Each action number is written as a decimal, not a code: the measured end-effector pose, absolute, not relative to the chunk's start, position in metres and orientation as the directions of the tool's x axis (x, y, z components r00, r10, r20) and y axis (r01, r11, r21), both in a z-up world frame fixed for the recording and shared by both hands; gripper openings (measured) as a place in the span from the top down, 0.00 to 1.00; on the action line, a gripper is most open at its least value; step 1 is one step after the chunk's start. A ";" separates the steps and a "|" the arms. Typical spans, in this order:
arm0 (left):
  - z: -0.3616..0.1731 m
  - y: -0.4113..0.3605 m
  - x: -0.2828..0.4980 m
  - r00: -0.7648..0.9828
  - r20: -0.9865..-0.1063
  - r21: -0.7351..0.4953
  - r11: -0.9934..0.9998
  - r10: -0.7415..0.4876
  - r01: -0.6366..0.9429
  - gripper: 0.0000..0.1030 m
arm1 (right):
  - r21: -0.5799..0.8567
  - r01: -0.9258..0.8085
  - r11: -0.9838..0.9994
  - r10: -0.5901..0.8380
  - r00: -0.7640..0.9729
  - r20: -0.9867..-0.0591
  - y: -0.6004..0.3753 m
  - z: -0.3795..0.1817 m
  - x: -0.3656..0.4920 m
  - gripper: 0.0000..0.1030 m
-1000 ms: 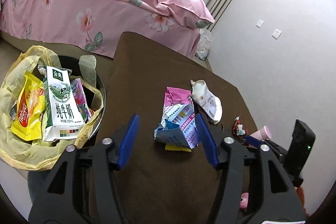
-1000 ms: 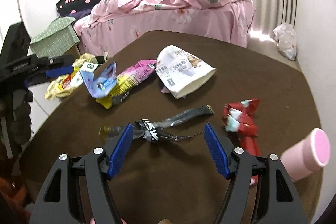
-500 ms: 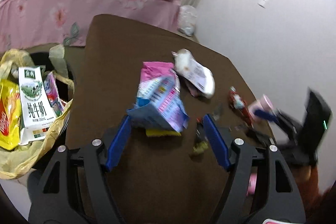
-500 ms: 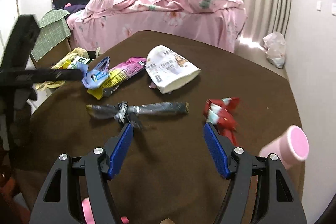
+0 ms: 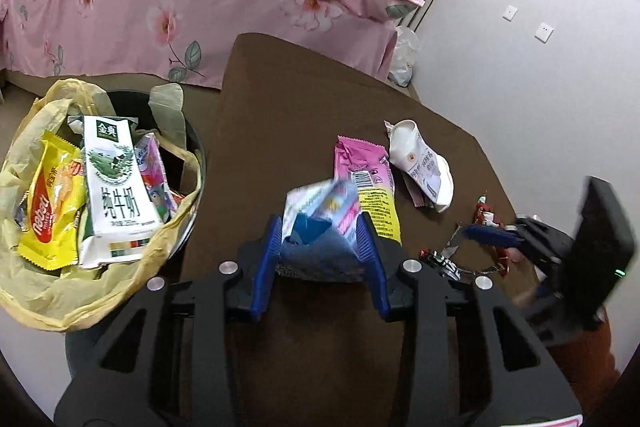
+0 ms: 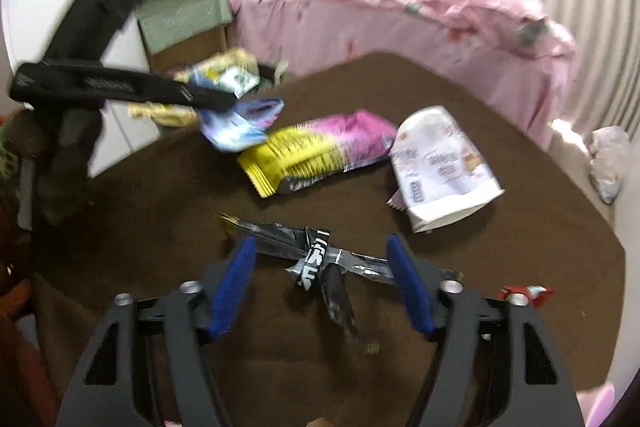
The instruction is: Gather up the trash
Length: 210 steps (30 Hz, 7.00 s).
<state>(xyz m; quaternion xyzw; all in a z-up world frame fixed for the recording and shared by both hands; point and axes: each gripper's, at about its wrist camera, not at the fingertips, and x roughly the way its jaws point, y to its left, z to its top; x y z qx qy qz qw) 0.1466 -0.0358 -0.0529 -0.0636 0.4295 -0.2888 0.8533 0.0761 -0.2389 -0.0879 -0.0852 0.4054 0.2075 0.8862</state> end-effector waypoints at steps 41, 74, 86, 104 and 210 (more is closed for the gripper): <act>-0.065 -0.055 0.097 0.403 -0.798 -0.263 0.860 -0.449 0.437 0.61 | 0.168 -0.059 0.984 0.152 0.767 -0.623 -0.298 -0.075 -0.044 0.68; -0.024 -0.039 0.056 0.540 -0.687 -0.187 0.837 -0.486 0.514 0.51 | 0.084 -0.052 0.995 0.093 0.770 -0.631 -0.269 -0.037 -0.040 0.83; -0.035 -0.055 0.071 0.580 -0.707 -0.098 0.868 -0.405 0.487 0.98 | 0.053 -0.083 0.995 0.098 0.794 -0.600 -0.254 -0.017 -0.043 0.83; 0.027 0.091 0.107 0.821 -0.511 -0.160 0.967 -0.253 0.198 0.98 | 0.054 -0.296 0.954 0.283 0.822 -0.494 -0.180 0.067 0.001 0.83; -0.061 -0.209 0.196 0.441 -0.741 -0.143 0.761 -0.506 0.632 0.61 | 0.066 0.167 0.984 -0.083 0.747 -0.659 -0.324 -0.092 -0.049 0.35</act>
